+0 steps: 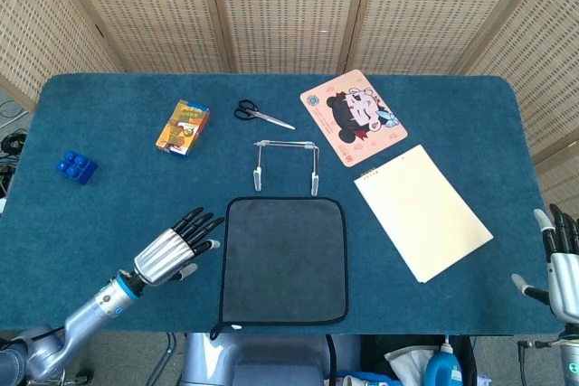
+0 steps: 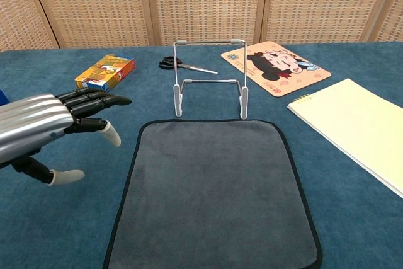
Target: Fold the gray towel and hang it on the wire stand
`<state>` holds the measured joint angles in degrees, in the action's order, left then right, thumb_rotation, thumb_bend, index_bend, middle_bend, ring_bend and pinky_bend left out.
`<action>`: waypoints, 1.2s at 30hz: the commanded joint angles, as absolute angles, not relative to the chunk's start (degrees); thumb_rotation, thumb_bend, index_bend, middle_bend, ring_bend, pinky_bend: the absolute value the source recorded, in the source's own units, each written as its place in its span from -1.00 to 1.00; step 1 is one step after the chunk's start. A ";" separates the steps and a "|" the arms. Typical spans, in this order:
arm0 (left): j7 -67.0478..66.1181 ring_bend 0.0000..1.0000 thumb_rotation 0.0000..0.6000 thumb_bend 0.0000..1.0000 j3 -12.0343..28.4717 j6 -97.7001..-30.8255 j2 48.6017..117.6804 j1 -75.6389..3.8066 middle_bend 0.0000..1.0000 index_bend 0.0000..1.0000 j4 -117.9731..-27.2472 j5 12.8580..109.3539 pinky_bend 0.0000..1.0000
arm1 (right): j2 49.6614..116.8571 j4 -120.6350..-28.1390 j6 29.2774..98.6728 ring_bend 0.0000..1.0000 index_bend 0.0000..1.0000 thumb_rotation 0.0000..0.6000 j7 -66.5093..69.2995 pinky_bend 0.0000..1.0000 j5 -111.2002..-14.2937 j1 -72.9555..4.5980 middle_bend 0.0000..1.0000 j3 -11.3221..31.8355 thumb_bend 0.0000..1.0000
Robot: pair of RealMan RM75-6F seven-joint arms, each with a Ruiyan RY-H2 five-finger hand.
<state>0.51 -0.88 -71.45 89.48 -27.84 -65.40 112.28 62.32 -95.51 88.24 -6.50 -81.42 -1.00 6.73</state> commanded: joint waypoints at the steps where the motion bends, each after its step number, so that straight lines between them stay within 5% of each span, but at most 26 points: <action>1: 2.17 -1.00 1.00 -0.42 -1.67 -72.32 94.03 -29.67 -1.00 -0.32 -59.71 112.35 -1.00 | 62.17 -95.54 88.31 -1.00 -1.00 1.00 -6.20 -1.00 -81.41 -0.96 -1.00 6.75 -1.00; 36: 8.24 -1.00 1.00 -0.42 -6.07 -78.24 110.55 -31.57 -1.00 -0.16 -36.24 107.42 -1.00 | 61.74 -95.48 88.02 -1.00 -1.00 1.00 -4.52 -1.00 -81.44 -1.08 -1.00 6.58 -1.00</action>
<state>8.11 -5.88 -78.01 110.19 -31.49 -36.65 107.54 61.74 -95.48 88.02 -4.52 -81.44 -1.08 6.58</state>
